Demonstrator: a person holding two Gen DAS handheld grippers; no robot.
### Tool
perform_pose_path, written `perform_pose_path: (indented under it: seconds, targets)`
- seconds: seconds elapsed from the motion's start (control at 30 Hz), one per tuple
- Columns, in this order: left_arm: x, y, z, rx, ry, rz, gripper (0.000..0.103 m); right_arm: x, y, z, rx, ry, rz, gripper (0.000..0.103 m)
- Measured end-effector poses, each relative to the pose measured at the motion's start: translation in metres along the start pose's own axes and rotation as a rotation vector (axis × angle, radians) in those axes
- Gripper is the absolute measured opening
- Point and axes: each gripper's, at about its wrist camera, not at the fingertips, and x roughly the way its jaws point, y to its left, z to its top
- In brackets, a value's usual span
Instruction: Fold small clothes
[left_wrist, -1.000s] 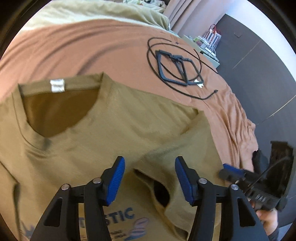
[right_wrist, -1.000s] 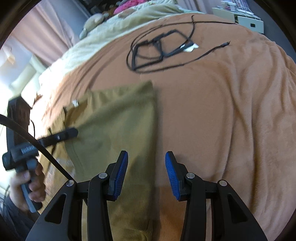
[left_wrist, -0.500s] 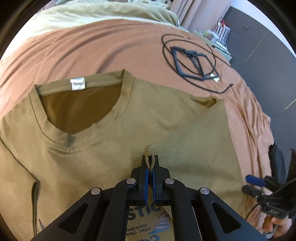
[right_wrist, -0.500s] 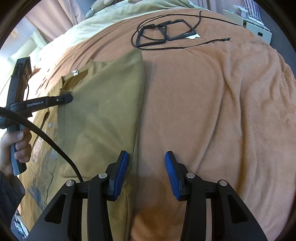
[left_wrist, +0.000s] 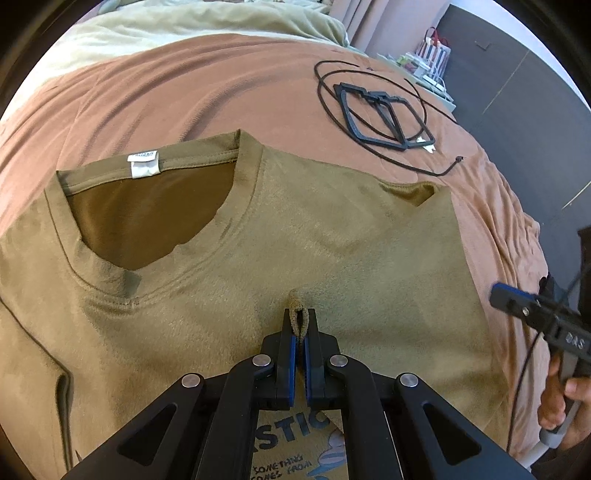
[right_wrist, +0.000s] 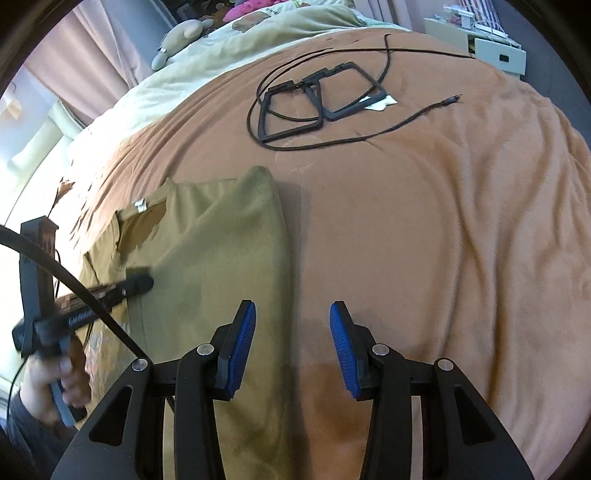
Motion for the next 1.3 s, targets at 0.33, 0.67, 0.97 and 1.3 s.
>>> perform_pose_path:
  seconds: [0.33,0.67,0.97,1.3]
  targets:
    - [0.005,0.003,0.000,0.010,-0.006,-0.028,0.003,0.041,0.006,0.026,-0.011,0.003,-0.063,0.040]
    - [0.006,-0.003,-0.002,0.058,-0.010,0.002,0.003,0.070,0.007,0.055,0.009,-0.017,-0.095,0.040]
    - [0.008,0.002,-0.005,0.050,-0.012,-0.014,0.003,0.081,0.010,0.073,0.038,-0.066,-0.149,0.040]
    - [0.005,0.002,-0.003,0.043,-0.007,-0.009,0.003,0.071,0.032,0.062,-0.091,-0.077,-0.149,0.040]
